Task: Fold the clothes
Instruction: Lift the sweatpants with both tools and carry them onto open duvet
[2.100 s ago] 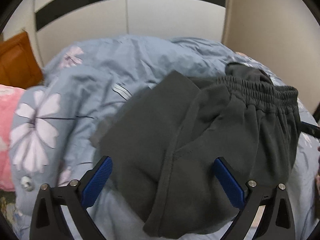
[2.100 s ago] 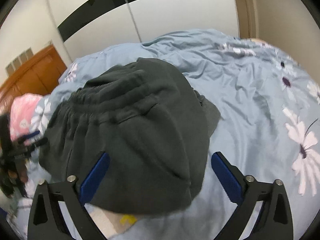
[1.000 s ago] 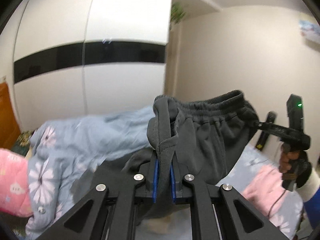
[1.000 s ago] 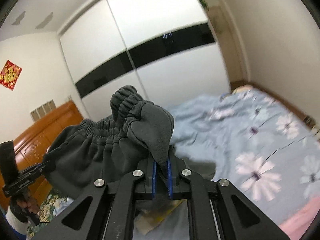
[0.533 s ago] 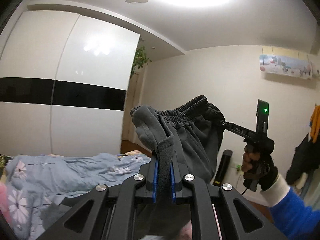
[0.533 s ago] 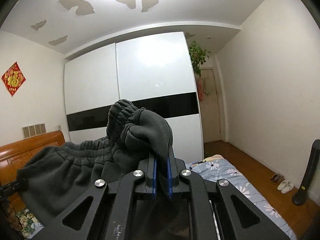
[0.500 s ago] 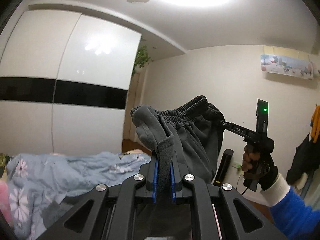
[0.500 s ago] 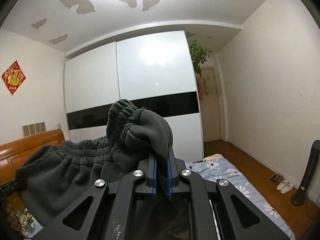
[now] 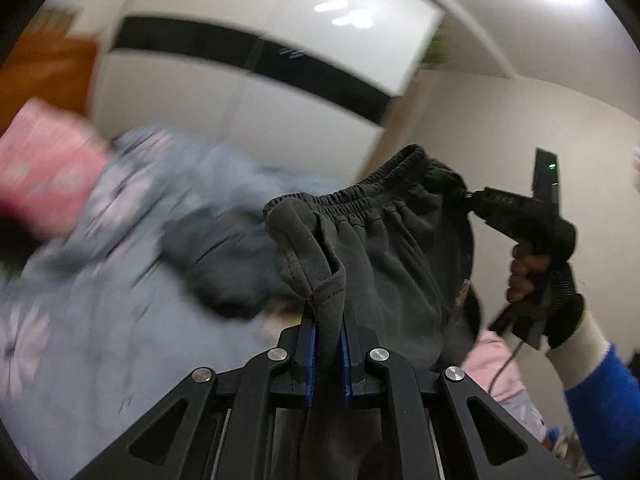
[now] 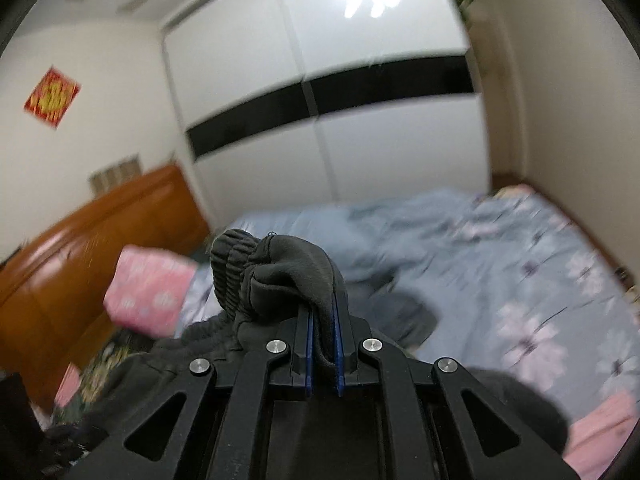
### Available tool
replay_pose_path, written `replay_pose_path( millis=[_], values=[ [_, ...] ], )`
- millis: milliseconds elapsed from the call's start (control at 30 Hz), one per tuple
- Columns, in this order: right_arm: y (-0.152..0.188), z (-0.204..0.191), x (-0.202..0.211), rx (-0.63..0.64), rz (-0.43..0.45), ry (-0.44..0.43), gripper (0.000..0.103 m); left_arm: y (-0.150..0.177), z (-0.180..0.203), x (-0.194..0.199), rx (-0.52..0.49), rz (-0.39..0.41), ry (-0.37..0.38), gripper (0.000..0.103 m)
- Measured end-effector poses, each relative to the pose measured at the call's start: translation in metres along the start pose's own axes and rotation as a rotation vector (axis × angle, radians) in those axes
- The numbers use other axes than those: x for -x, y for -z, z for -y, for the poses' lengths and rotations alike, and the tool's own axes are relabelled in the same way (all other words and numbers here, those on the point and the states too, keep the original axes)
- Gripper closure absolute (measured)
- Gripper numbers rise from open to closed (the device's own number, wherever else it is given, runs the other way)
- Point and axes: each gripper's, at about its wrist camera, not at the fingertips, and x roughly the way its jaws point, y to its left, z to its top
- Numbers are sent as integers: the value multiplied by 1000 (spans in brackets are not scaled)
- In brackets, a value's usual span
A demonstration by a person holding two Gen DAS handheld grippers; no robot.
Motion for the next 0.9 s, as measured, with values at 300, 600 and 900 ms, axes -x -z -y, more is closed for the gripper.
replay_pose_path(
  millis=[300, 600, 900],
  values=[
    [86, -133, -162, 143, -305, -138, 95, 89, -162, 59, 332, 26, -308, 93],
    [141, -296, -274, 354, -441, -278, 95, 151, -276, 96, 525, 12, -587, 92],
    [243, -358, -359, 500, -639, -269, 95, 211, -345, 85, 715, -106, -647, 92]
  ],
)
